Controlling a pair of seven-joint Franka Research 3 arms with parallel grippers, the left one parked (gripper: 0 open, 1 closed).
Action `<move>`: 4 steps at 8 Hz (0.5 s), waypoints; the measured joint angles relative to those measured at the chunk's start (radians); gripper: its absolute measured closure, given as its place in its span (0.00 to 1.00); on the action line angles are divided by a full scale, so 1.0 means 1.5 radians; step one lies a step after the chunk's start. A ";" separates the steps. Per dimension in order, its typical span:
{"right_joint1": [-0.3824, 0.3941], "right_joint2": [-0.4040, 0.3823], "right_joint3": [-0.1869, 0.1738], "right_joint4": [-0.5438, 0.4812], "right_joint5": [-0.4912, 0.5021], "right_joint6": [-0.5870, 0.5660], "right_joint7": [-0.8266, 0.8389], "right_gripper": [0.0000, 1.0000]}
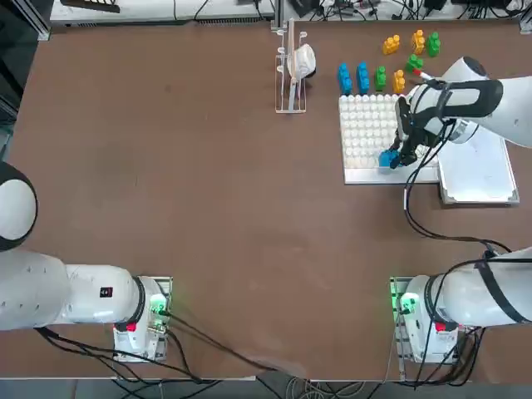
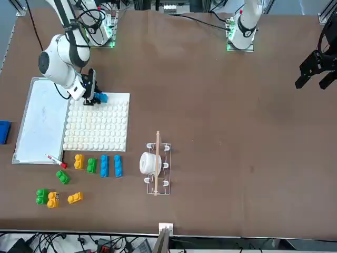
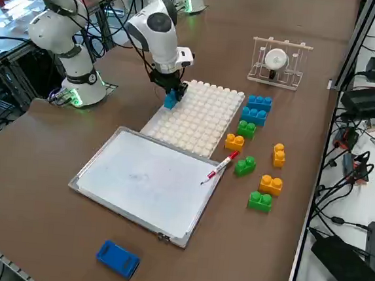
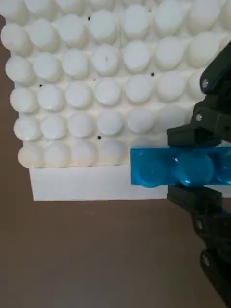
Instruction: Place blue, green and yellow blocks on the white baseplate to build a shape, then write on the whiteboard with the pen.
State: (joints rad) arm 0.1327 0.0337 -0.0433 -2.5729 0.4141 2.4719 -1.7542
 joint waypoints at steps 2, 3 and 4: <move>0.004 0.006 0.000 0.008 0.000 0.000 0.001 0.58; 0.006 0.012 0.000 0.015 0.000 0.000 0.002 0.58; 0.008 0.026 0.000 0.022 0.000 0.011 0.002 0.58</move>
State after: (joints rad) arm 0.1451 0.0725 -0.0430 -2.5406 0.4138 2.4880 -1.7505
